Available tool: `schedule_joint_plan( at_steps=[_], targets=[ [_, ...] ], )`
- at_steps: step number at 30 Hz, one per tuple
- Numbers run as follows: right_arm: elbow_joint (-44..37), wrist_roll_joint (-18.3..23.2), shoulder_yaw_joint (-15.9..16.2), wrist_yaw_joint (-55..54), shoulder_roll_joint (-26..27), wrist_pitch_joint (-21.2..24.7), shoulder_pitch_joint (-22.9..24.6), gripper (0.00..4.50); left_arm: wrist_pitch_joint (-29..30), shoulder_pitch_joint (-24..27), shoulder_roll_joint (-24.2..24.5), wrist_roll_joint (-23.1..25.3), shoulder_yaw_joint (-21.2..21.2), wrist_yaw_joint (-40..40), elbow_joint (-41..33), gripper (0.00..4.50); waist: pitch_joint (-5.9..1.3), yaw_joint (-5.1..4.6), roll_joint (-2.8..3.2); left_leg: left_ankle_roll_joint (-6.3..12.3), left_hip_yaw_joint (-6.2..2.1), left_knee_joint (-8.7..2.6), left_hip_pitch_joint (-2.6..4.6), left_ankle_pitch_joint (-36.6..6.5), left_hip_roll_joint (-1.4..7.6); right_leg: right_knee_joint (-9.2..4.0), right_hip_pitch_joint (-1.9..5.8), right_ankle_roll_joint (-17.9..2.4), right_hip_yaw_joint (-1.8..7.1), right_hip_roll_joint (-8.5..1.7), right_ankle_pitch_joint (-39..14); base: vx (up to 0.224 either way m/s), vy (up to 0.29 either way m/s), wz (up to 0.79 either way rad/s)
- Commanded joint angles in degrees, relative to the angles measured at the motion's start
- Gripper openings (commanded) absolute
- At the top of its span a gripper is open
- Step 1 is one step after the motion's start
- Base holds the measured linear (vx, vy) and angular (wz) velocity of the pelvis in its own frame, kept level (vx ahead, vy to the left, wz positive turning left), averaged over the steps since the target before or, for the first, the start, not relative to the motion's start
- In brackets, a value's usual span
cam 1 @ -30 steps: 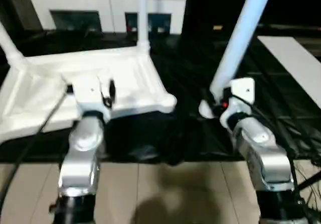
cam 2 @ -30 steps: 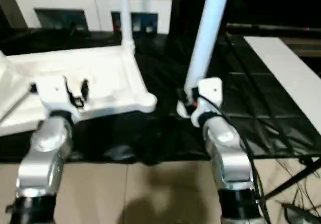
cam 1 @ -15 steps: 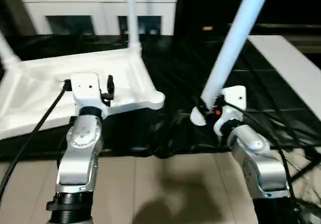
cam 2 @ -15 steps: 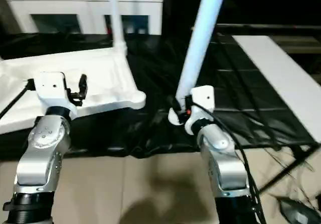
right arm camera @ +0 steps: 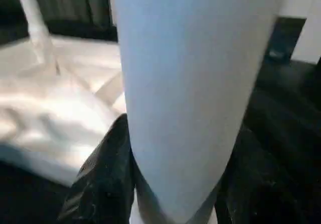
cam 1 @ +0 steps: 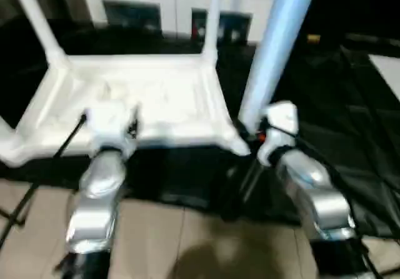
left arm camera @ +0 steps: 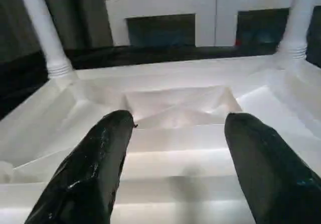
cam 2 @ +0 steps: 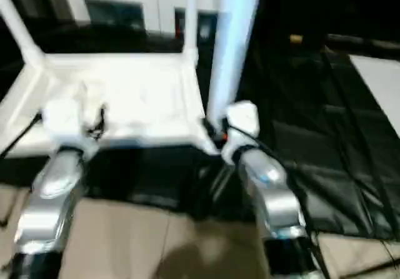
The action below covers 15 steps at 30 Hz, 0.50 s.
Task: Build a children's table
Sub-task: Insert table leg to table base
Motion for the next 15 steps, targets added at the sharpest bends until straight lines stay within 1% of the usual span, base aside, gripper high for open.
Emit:
schedule_joint_plan(
  at_steps=[1,2,3,4,5,6,7,8,9,10,11,12,13,14,15],
  targets=[
    [-0.47,0.81,-2.34,-0.51,-0.58,-0.3,1.0,1.85,-2.58,1.6,-0.66,0.46,-2.48,-1.08,0.81,3.39,-3.39,0.91,-1.94,20.2,2.09,0.86,-1.87,15.01,-1.96,-7.0,6.88,-6.63,5.53,-1.9,4.85,0.062,-0.05,0.34],
    [-0.67,1.35,-3.03,-0.8,-0.22,-0.36,1.15,1.85,-4.22,2.92,-0.32,0.74,-2.98,-1.57,1.21,3.39,-2.84,3.54,-1.61,10.72,2.65,7.13,-6.26,0.26,-1.12,-9.16,11.62,-20.45,11.61,-7.18,9.35,0.057,-0.006,0.3],
    [-0.91,2.09,-3.98,-1.15,0.21,-0.26,1.22,1.85,-6.21,4.14,0.16,1.03,-3.63,-2.33,1.57,3.39,-2.98,3.53,-1.77,7.36,2.2,7.74,-7.47,1.99,-0.44,-8.39,12.46,-21.99,10.84,-6.87,11.65,0.114,-0.034,0.28],
    [-0.94,2.21,-4.12,-1.2,0.28,-0.25,1.23,1.85,-6.5,4.31,0.23,1.07,-3.73,-2.44,1.62,3.39,-2.32,3.34,-0.91,2.66,1.84,7.28,-8.11,4.93,0.53,-8.65,12.31,-22.55,8.92,-6.44,11.08,0.114,-0.042,-0.04],
    [-0.94,2.21,-4.12,-1.2,0.28,-0.25,1.23,1.85,-6.5,4.31,0.23,1.07,-3.73,-2.44,1.62,3.39,-2.25,3.63,-0.11,1.53,1.56,6.23,-7.78,6.12,1.55,-9.42,11.84,-22.73,8.19,-6.8,9.24,0.114,-0.042,-0.04],
    [-1.63,2.56,-5.0,-1.21,-0.11,-1.06,1.37,1.85,-6.84,4.79,0.41,0.05,-4.14,-4.34,1.3,3.39,-1.6,3.54,1.73,1.63,1.47,2.39,-6.87,7.85,3.69,-10.89,10.18,-21.45,5.31,-5.57,0.01,0.092,-0.015,0.0],
    [-1.97,2.46,-5.28,-1.1,-0.58,-1.38,1.43,1.85,-6.88,4.77,0.45,-0.41,-4.24,-5.09,1.33,3.39,-1.53,3.14,4.85,2.14,1.51,-2.54,-4.71,6.12,5.76,-11.14,9.92,-16.17,2.1,-2.5,-9.25,0.098,0.042,-0.02],
    [-1.97,2.46,-5.28,-1.1,-0.58,-1.38,1.43,1.85,-6.88,4.77,0.45,-0.41,-4.24,-5.09,1.33,3.39,-1.34,1.78,5.46,3.34,-0.16,-5.48,-4.85,1.35,7.68,-8.22,9.61,-12.57,0.05,0.99,-9.4,0.098,0.042,-0.02],
    [-2.53,3.07,-6.07,-0.67,-1.24,-0.89,1.43,1.85,-7.91,4.51,0.61,-0.61,-4.54,-5.91,1.61,3.39,-3.42,-0.81,6.25,8.65,-4.92,-6.45,2.35,-4.02,10.87,-1.09,3.41,-7.31,-1.89,3.16,-8.79,0.146,0.07,-0.05],
    [-2.62,3.36,-6.37,-0.46,-1.6,-0.93,1.48,1.85,-7.93,4.37,0.65,-0.87,-4.68,-6.45,1.82,3.39,-3.17,-0.72,5.76,15.59,-5.57,-6.17,2.91,-6.18,11.41,1.04,1.63,-2.79,-1.21,2.28,-6.83,0.12,0.043,0.01],
    [-2.54,3.18,-6.39,-0.47,-1.89,-0.94,1.51,1.85,-8.13,4.3,0.75,-0.8,-4.83,-6.63,1.96,3.39,-2.69,-0.74,5.71,18.37,-5.52,-6.32,2.09,-5.53,11.07,1.73,1.25,-0.72,-1.14,2.1,-5.84,0.12,0.043,0.01],
    [-2.46,3.09,-6.45,-0.46,-2.16,-0.9,1.55,1.85,-8.35,4.21,0.87,-0.73,-4.99,-6.83,2.12,3.39,-2.8,-0.89,5.06,23.22,-4.55,-5.96,2.43,-2.02,10.4,1.87,-0.31,1.81,-0.84,1.49,-3.2,0.072,0.018,0.03],
    [-2.36,3.6,-6.89,-0.41,-2.18,-0.4,1.69,1.85,-8.55,4.13,1.02,-0.69,-5.21,-7.11,2.34,3.39,-2.66,-1.03,4.07,25.4,-3.01,-5.92,1.89,0.27,9.42,0.42,-0.56,2.26,-0.13,0.63,-0.22,0.064,-0.034,0.03],
    [-2.34,3.61,-7.13,-0.53,-2.27,-0.18,1.81,1.85,-8.53,4.09,1.22,-0.89,-5.46,-7.49,2.56,3.39,-2.66,-1.03,4.07,25.4,-3.01,-5.92,1.89,0.27,9.42,0.42,-0.56,2.26,-0.13,0.63,-0.22,0.064,-0.034,0.03],
    [-2.36,3.65,-7.49,-0.62,-2.28,-0.09,2.0,1.85,-9.14,4.04,1.53,-0.89,-5.83,-7.76,2.86,3.39,-2.53,-0.55,1.54,16.67,3.99,-3.49,-0.44,-6.07,4.42,-7.33,3.0,-2.87,4.11,-1.71,-0.69,0.071,-0.095,-0.03]
  ],
)
